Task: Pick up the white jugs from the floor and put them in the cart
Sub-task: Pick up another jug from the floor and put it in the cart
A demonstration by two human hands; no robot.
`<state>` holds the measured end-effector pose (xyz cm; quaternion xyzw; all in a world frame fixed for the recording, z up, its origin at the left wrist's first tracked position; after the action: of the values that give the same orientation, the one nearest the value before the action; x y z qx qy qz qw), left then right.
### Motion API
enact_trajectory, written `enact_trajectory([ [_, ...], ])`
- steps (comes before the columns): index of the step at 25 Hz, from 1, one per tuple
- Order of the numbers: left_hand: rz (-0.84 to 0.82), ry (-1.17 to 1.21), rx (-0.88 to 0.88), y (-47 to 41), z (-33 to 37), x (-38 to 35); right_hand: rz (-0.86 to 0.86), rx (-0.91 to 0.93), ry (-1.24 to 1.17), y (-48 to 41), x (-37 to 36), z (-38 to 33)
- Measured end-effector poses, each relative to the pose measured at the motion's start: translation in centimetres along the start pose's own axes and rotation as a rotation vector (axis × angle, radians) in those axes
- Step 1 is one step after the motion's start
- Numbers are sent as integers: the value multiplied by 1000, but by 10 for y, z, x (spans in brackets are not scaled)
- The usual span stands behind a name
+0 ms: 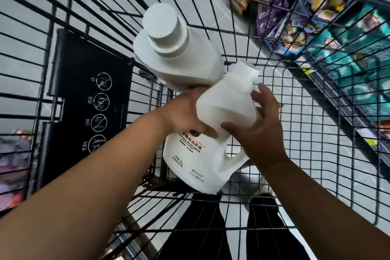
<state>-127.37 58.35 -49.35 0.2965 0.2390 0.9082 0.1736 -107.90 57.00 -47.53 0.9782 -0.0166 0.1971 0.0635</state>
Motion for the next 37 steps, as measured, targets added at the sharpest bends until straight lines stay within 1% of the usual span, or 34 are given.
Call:
enact_trajectory([
  [2, 15, 13, 41, 4, -6, 0, -6, -90, -65, 1, -3, -3],
  [4, 8, 28, 47, 7, -9, 0, -34, -179, -68, -1, -7, -2],
  [7, 29, 49, 73, 14, -17, -4, -146, -300, -4, -7, -13, 1],
  [10, 79, 56, 108, 25, -23, -7, -272, -339, 45, -10, -18, -4],
  [13, 155, 46, 106, 40, -26, -4, -299, -278, 70, -5, -22, -15],
  [17, 280, 102, 89, 66, -28, 4, -349, -152, 89, 1, -29, -43],
  [20, 399, 50, 71, 81, -26, 13, -408, 23, 153, 1, -33, -71],
  [23, 499, 63, 15, 85, -27, 21, -443, 294, 261, -1, -38, -90],
  [24, 510, 80, 8, 86, -28, 24, -464, 326, 285, -2, -40, -91],
  [27, 486, 89, 2, 91, -33, 34, -529, 276, 306, -8, -40, -85],
  [29, 467, 71, -14, 94, -36, 39, -528, 243, 267, -8, -33, -80],
  [33, 432, 42, -30, 94, -37, 45, -521, 106, 183, -9, -19, -67],
  [37, 383, 6, -50, 94, -35, 50, -614, 111, 260, -10, -12, -67],
])
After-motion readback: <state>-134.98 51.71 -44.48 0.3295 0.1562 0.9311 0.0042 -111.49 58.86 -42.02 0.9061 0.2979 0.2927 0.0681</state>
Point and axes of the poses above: each hand's wrist, its own y-axis away from the middle knuckle, its own x-axis out of the back of the hand, z = x × y, the point moved 4 cm from there along -y, towards the middle knuckle, and after that the axes turned 6 degrees about z, right-handed, at the moved point
